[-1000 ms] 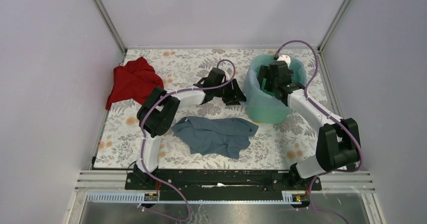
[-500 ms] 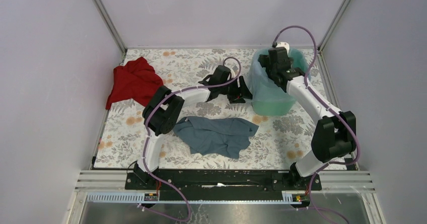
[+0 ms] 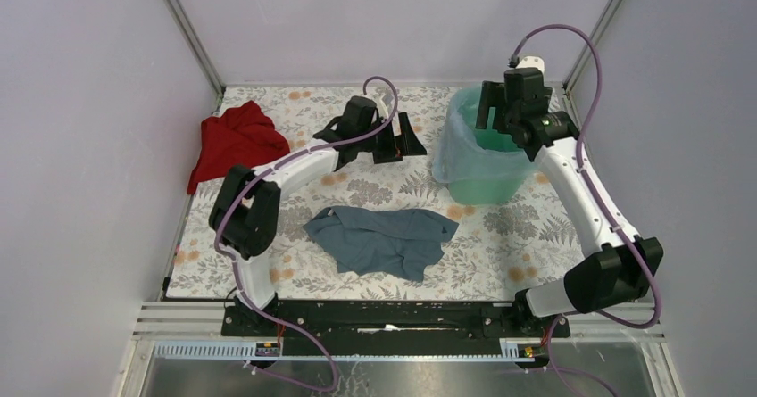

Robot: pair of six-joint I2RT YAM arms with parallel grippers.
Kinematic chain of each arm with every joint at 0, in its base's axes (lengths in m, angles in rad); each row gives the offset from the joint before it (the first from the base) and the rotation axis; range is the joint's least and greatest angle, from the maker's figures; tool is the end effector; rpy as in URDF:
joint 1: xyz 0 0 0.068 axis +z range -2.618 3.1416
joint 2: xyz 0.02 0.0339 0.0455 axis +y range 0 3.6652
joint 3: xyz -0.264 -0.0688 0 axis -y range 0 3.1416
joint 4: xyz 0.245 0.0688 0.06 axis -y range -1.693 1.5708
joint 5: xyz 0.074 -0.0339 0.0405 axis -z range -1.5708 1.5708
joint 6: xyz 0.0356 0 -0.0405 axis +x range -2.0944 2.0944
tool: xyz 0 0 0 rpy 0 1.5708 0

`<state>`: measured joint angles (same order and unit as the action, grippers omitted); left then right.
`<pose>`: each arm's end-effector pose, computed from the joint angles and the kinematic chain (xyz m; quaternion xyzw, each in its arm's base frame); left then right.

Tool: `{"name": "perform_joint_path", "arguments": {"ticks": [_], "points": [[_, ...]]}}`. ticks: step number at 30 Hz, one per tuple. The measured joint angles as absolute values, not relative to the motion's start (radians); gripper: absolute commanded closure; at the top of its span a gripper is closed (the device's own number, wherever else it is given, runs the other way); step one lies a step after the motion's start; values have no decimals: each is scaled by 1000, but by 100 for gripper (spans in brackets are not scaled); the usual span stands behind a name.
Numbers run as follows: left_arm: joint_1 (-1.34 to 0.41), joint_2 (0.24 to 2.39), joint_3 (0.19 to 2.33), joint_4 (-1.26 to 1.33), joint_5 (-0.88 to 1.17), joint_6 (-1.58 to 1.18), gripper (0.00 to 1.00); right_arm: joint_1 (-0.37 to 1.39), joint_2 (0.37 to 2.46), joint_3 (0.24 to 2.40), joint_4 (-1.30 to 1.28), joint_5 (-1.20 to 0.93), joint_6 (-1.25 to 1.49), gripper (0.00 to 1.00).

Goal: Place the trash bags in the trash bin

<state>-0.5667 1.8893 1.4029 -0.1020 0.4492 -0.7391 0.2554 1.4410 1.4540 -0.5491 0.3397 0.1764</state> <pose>0.3592 -0.2469 0.2439 0.0307 0.8655 -0.4353 0.2460 0.3150 0.0700 0.3835 0.0497 0.8593 -0.0391 0.5076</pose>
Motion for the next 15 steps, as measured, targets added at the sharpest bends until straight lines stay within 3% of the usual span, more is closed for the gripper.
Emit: {"name": "perform_joint_path", "arguments": {"ticks": [8,15], "points": [[-575,1744,1328,-172,451,-687,5,270,1301,1514,-693,236,184,0],[-549,1570,1376,-327,431,-586,1,412,1122,1516,-799,56,263,0]]}}
